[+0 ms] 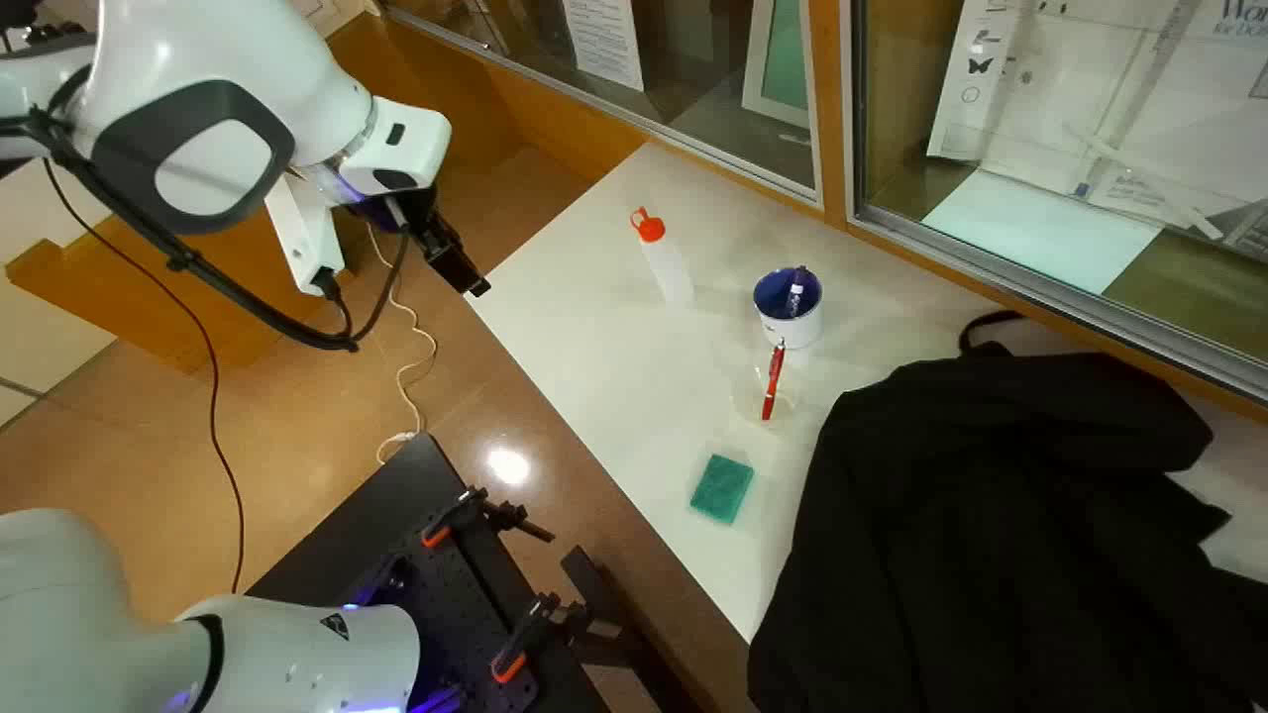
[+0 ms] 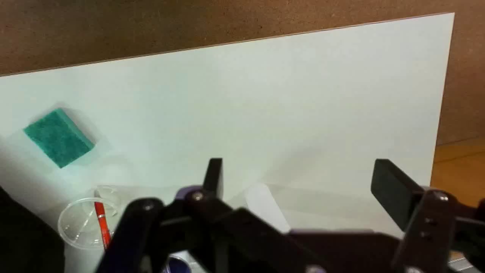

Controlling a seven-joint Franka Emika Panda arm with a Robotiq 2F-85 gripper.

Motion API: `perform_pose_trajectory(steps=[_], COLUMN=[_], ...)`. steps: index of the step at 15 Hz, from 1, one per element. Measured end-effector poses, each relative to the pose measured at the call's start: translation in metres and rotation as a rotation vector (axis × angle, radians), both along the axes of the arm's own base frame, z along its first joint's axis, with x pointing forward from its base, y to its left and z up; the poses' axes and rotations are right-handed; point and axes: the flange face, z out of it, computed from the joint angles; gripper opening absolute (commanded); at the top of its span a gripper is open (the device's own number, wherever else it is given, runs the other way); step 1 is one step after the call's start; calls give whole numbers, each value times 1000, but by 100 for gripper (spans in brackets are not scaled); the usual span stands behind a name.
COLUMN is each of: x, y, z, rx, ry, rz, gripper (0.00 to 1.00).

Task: Wipe the counter with the sponge

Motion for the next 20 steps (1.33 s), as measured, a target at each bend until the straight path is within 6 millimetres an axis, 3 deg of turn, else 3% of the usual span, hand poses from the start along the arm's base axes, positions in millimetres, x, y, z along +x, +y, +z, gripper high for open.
perform_pose_trajectory(steps=[13, 16, 20], x=[1, 7, 13], y=[-4, -26, -77], z=[-1, -8, -29], rx=[-16, -66, -127], ry=[-1, 6, 40], rz=[4, 3, 28], gripper=[100, 100, 100])
